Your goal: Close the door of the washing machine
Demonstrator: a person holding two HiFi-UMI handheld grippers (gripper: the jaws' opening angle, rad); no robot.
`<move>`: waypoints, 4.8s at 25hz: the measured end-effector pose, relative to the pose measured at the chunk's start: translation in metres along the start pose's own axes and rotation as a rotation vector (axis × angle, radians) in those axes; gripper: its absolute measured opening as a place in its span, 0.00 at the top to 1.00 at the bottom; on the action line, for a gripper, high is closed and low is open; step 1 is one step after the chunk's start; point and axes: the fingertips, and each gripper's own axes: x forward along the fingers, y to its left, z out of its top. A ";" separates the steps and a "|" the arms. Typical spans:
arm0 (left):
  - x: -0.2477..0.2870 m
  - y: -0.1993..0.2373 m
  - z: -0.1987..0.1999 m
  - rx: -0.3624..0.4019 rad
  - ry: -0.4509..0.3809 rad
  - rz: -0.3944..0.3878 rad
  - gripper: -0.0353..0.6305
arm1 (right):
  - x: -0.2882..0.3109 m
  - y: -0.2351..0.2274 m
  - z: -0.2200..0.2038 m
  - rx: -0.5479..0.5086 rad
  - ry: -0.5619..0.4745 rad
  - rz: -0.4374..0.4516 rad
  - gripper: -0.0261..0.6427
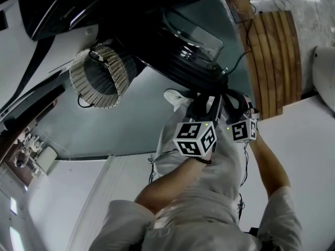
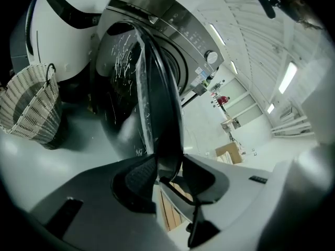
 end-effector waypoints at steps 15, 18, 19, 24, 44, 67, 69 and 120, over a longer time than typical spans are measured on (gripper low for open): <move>-0.001 -0.032 0.042 0.202 -0.133 -0.217 0.94 | -0.001 -0.075 0.004 -0.039 0.008 -0.018 0.86; 0.007 -0.032 0.053 0.232 -0.138 -0.250 0.94 | 0.000 -0.088 0.004 -0.104 0.022 0.035 0.86; 0.010 -0.032 0.056 0.240 -0.138 -0.264 0.94 | 0.001 -0.093 0.005 -0.127 0.028 0.055 0.86; 0.022 -0.047 0.075 0.338 -0.144 -0.351 0.94 | 0.005 -0.122 0.009 -0.160 0.051 0.087 0.86; 0.082 -0.089 0.153 0.574 -0.186 -0.460 0.94 | 0.038 -0.239 0.036 -0.165 0.062 -0.015 0.83; 0.117 -0.092 0.238 0.664 -0.297 -0.434 0.94 | 0.084 -0.337 0.081 -0.229 0.084 -0.114 0.81; 0.118 -0.091 0.246 0.667 -0.307 -0.430 0.94 | 0.089 -0.344 0.085 -0.234 0.082 -0.130 0.81; 0.099 -0.064 0.282 0.720 -0.428 -0.354 0.94 | 0.119 -0.397 0.112 -0.007 0.050 -0.483 0.81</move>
